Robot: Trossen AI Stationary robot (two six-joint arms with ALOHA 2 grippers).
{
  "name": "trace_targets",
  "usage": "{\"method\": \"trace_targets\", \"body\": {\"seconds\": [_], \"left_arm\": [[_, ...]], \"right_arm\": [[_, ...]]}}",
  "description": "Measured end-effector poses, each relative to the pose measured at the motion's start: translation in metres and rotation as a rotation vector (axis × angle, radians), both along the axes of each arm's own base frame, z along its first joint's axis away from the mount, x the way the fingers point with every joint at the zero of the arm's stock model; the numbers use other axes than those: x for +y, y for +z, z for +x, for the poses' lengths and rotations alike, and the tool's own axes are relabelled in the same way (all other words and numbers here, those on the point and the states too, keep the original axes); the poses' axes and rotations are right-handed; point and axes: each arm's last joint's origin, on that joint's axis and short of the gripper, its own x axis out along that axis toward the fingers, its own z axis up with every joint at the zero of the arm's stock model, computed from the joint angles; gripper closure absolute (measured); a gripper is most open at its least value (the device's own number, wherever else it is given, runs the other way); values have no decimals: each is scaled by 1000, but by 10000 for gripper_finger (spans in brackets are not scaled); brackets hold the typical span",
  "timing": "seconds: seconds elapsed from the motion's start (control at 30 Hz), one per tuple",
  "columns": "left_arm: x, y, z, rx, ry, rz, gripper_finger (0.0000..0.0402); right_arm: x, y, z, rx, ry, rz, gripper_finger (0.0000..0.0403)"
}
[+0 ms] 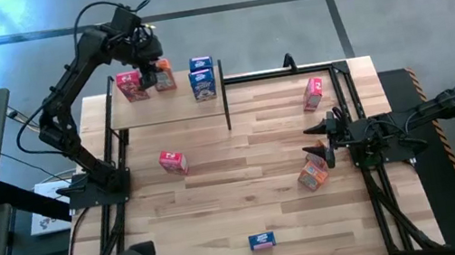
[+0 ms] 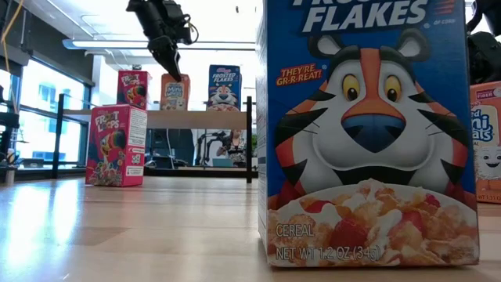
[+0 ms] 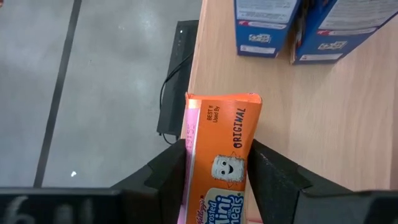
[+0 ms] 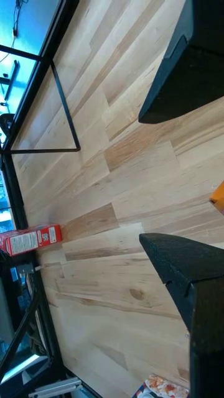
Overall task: Stack cereal on shelf
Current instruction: Adjust the orange cereal box on the the shelf
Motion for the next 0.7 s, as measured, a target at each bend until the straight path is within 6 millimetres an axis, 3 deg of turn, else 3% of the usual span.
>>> {"method": "trace_targets", "body": {"seconds": [0.7], "left_arm": [[-10, 1, 18, 0, 13, 25, 252]], "right_arm": [[0, 0, 0, -1, -5, -2, 107]]}}
